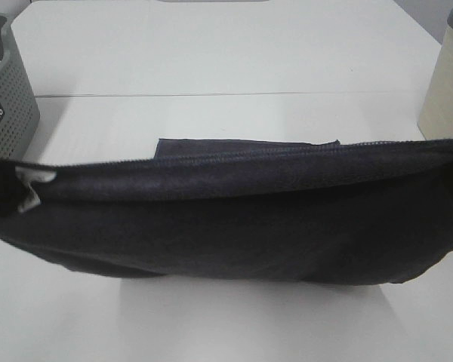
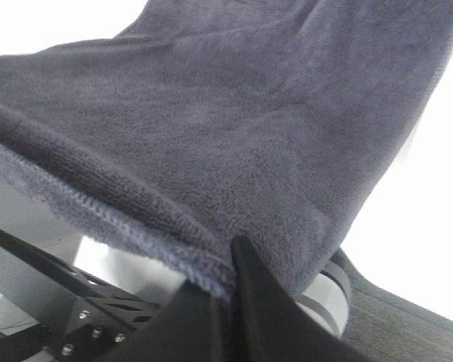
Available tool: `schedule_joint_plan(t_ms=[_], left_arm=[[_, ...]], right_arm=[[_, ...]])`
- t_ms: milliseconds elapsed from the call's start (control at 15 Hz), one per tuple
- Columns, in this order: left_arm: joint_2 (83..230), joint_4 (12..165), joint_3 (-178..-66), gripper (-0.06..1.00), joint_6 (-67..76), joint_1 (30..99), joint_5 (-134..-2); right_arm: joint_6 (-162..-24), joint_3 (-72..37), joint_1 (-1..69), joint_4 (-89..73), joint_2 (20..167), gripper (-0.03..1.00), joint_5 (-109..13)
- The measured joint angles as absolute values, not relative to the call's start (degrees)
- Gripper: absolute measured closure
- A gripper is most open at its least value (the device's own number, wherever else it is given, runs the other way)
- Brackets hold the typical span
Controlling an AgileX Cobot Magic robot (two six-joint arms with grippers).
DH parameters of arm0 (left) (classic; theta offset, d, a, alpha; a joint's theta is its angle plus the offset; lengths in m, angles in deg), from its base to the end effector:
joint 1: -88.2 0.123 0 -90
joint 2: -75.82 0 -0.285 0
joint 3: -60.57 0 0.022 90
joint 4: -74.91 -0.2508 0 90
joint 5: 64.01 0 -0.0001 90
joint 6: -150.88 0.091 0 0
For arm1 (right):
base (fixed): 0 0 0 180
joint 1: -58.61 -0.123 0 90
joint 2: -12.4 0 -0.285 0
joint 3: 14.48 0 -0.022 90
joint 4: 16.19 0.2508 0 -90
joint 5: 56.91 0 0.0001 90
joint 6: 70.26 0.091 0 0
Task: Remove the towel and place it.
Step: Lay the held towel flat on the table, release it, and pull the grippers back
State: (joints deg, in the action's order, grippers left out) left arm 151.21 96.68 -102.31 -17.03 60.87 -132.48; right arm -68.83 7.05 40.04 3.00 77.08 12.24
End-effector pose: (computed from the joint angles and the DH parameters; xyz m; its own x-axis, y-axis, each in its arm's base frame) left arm 0.1717 -0.1241 0.3297 -0.7951 0.4800 -0.3707 0.5916 0.7485 -0.2995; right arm 0.1470 0.0789 0.3411 -0.9079 -0.1568 -0.3889 -0.2988 0.8925 0.3378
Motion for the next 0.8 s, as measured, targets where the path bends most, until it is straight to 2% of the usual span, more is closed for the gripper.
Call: schedule_joint_plan(t_ms=[133,400,800], left_arm=[[154.94,96.97,-99.74,0.94,-16.17,57.89,-132.48],[164.74,95.25,-99.16,0.94,-14.56,50.84,-132.77],[175.85,96.28,-99.16,0.94,-11.70,44.54,-133.00]], right_arm=[[-68.83,9.05,40.04,1.80,77.02,0.96,12.19],[-69.46,22.17,40.04,1.34,76.68,0.96,12.47],[-70.26,31.40,40.04,0.71,76.73,0.96,9.55]])
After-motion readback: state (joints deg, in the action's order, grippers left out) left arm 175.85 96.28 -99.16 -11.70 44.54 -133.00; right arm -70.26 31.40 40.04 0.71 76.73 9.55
